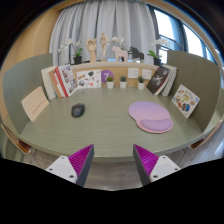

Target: Arrange mouse

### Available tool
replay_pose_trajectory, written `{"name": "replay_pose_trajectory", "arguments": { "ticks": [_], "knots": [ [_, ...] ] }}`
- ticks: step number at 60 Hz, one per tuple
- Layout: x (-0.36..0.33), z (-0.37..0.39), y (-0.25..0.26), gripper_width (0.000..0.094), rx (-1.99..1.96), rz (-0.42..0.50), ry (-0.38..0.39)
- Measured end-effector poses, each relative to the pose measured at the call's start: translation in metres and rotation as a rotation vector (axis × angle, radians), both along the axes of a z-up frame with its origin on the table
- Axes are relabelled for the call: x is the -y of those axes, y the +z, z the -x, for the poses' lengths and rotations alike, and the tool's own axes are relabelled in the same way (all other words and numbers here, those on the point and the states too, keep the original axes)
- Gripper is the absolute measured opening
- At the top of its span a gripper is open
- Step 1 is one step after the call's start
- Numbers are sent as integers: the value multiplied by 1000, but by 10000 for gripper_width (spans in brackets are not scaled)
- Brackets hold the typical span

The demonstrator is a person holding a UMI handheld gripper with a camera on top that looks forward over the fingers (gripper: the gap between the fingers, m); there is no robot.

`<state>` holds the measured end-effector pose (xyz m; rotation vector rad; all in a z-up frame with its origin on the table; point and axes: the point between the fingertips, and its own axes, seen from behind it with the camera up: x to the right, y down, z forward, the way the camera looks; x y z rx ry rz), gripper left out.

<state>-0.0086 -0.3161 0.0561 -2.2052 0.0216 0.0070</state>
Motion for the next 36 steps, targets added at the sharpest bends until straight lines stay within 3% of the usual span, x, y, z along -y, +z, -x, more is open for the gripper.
{"name": "replay_pose_trajectory", "arguments": {
  "ticks": [18,36],
  "knots": [
    [-96,139,-58,791,-32,87,127],
    [-218,181,-68,785,-44,114,103]
  ]
}}
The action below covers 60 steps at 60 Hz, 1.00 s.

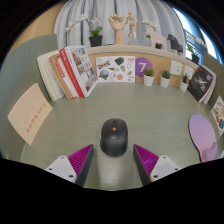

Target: Arrange mouse

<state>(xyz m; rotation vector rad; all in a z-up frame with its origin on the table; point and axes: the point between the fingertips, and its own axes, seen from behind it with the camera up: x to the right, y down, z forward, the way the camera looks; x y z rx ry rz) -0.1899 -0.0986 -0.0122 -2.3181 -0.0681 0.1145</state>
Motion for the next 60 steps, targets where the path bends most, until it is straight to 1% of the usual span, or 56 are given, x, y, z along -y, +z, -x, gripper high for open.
{"name": "replay_pose_trajectory", "arguments": {
  "ticks": [2,12,14,19,21,24,34,40,44,46,52,60],
  "knots": [
    [-11,1,-2,787,1,7,-5],
    [-49,-2,-3,729,30,23,-32],
    [-53,-3,-4,686,39,29,-37],
    [-58,-5,-5,516,49,53,-38],
    [-58,-6,-6,519,49,67,-38],
    [-58,-7,-6,496,49,82,-40],
    [-59,-8,-8,352,44,127,-31],
    [-60,-9,-6,351,32,160,-16],
    [-61,-10,3,350,23,163,12],
    [-63,-14,15,352,15,143,23],
    [-69,-43,68,352,11,45,42],
    [-73,-120,153,352,44,-99,20]
  ]
}}
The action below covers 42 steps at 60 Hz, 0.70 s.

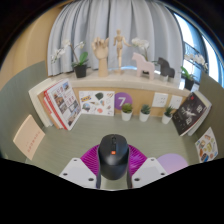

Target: Arrange mouse

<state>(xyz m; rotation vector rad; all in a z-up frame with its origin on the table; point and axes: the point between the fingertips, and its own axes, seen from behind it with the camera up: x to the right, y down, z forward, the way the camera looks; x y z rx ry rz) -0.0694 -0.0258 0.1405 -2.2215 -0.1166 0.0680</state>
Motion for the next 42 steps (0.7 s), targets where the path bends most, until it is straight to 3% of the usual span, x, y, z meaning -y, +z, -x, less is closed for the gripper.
{"name": "replay_pose_trajectory", "arguments": {
  "ticks": [9,17,26,42],
  "knots": [
    [2,-100,69,352,37,-140,-35],
    [9,-179,66,350,42,-156,-87],
    [20,-245,-1,350,65,-34,-116],
    [32,-263,-112,351,4,131,-117]
  ]
}}
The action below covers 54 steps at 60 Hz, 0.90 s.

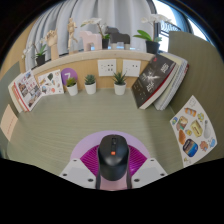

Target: Arrange mouse

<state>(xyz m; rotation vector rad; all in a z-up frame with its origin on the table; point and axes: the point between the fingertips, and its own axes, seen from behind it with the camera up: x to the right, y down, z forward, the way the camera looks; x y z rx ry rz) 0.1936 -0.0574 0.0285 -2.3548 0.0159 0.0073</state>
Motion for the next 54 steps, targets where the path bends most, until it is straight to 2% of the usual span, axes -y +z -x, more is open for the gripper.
{"name": "replay_pose_trajectory", "arguments": {
  "ticks": [10,13,32,34,36,38,40,54],
  "knots": [
    [6,8,-42,362,-5,73,34],
    [5,7,-41,368,-13,53,18],
    [6,7,-42,535,-8,69,-13],
    [8,6,-41,597,-5,82,-21],
    [11,6,-40,741,2,96,-20],
    [14,7,-37,824,12,104,-14],
    [17,10,-30,860,19,102,-9],
    [59,40,63,856,48,7,-4]
  ]
}}
